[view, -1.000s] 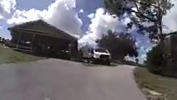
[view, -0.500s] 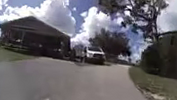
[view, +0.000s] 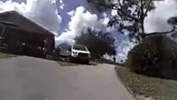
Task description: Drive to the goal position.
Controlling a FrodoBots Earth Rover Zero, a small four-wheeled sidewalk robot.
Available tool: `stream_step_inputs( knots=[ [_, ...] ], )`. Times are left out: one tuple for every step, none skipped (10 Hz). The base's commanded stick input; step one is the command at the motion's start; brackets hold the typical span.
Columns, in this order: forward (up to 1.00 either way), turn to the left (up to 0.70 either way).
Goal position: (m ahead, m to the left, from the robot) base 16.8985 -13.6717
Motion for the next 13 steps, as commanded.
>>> stream_step_inputs(
  knots=[
    [0.7,0.0],
    [0.7,0.0],
    [0.7,0.0],
    [0.7,0.0],
    [0.7,0.0],
    [0.7,0.0],
    [0.7,0.0],
    [0.7,0.0],
    [0.7,0.0],
    [0.7,-0.32],
    [0.7,-0.35],
    [0.7,-0.33],
    [0.7,-0.09]
  ],
)
